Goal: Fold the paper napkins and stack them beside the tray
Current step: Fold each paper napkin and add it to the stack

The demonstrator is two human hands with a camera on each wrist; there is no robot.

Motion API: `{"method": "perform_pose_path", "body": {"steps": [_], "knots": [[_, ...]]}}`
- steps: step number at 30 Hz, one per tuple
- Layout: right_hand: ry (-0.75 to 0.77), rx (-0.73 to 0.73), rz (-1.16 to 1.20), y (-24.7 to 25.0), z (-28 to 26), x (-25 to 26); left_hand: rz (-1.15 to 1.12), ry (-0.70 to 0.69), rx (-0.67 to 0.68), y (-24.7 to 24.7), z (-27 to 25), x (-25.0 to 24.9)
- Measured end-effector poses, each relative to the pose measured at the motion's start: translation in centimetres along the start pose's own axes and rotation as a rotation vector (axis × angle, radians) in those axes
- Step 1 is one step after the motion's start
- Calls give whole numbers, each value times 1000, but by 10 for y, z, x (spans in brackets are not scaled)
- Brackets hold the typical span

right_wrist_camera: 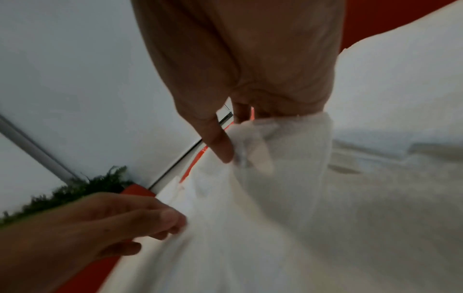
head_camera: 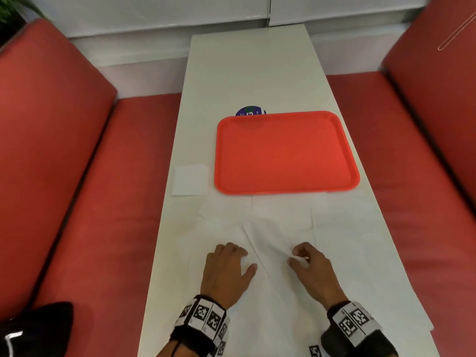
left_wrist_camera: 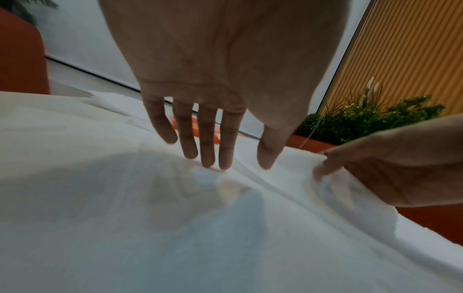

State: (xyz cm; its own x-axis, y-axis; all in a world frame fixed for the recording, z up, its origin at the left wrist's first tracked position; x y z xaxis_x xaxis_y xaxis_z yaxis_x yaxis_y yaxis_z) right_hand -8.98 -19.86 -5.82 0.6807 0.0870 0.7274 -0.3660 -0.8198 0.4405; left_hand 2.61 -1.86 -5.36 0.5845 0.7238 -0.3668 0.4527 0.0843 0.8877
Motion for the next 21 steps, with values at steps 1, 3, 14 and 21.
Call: {"method": "perform_pose_path", "body": {"steps": [1, 3, 14, 21], "knots": [[10, 9, 82, 2, -3, 4, -3, 23, -19, 1, -1, -6], [25, 73, 290, 7, -11, 10, -135, 81, -44, 4, 0, -21], [-104, 313, 708, 28, -32, 18, -1163, 198, -121, 16, 2, -54], [34, 136, 642, 43, -36, 28, -1256, 177, -160, 35, -4, -60]]}}
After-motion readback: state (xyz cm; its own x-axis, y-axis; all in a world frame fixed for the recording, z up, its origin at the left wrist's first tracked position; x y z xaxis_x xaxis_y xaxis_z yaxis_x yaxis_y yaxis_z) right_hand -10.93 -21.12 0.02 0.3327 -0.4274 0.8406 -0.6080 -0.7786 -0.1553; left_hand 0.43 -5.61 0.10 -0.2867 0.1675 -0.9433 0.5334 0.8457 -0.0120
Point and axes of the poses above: each hand's wrist, its own z-axis towards the middle knuckle, its own y-axis out of the back of the hand, x = y × z, the point moved 4 cm from there along z, towards the middle knuckle, and after that the axes turned 4 degrees about -y, right-handed, at the moved point
